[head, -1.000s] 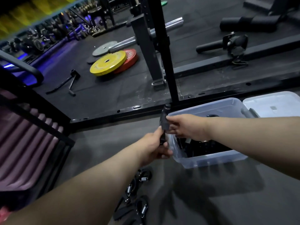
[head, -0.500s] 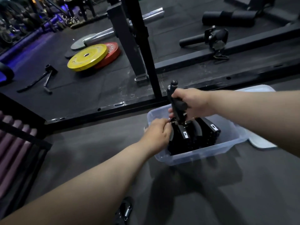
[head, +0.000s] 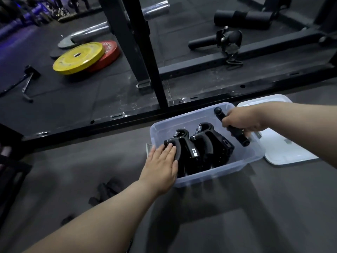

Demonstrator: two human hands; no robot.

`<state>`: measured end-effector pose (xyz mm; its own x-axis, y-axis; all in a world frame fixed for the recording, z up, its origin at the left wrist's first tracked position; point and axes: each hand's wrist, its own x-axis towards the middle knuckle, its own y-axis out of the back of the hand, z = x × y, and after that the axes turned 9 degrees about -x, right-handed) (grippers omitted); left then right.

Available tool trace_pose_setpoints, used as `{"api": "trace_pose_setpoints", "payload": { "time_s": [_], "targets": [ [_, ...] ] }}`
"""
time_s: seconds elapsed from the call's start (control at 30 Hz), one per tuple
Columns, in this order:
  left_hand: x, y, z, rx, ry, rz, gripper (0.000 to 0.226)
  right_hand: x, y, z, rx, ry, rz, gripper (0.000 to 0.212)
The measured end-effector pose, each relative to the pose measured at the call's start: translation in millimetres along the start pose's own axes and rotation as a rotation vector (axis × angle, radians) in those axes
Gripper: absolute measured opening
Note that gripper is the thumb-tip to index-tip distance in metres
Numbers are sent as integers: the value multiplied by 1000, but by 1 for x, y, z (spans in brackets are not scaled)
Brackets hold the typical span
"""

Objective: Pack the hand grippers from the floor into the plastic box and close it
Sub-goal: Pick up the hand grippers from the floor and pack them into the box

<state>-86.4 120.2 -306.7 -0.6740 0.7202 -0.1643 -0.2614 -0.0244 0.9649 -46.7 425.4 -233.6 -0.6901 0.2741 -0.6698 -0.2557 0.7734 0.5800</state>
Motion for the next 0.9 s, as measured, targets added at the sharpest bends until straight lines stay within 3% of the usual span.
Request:
{"api": "trace_pose_setpoints", "payload": {
  "time_s": [0.17, 0.33, 0.53, 0.63, 0.9],
  "targets": [
    [-1, -5, 0, 5, -9, 71, 72, 12, -16, -3, -62, -62, 3, 19],
    [-1, -4, 3, -15, 2, 95, 69, 24, -27, 3, 33, -141, -21, 14],
    [-2, -3, 3, -36, 2, 105, 69, 37, -40, 7, 117, -181, 11, 22],
    [-2, -4, 3, -43, 3, 105, 68, 40, -46, 12, 218, -196, -93, 17],
    [-1, -4, 2, -65, 0, 115, 66, 42, -51, 12, 197, -260, -235, 59]
  ]
}}
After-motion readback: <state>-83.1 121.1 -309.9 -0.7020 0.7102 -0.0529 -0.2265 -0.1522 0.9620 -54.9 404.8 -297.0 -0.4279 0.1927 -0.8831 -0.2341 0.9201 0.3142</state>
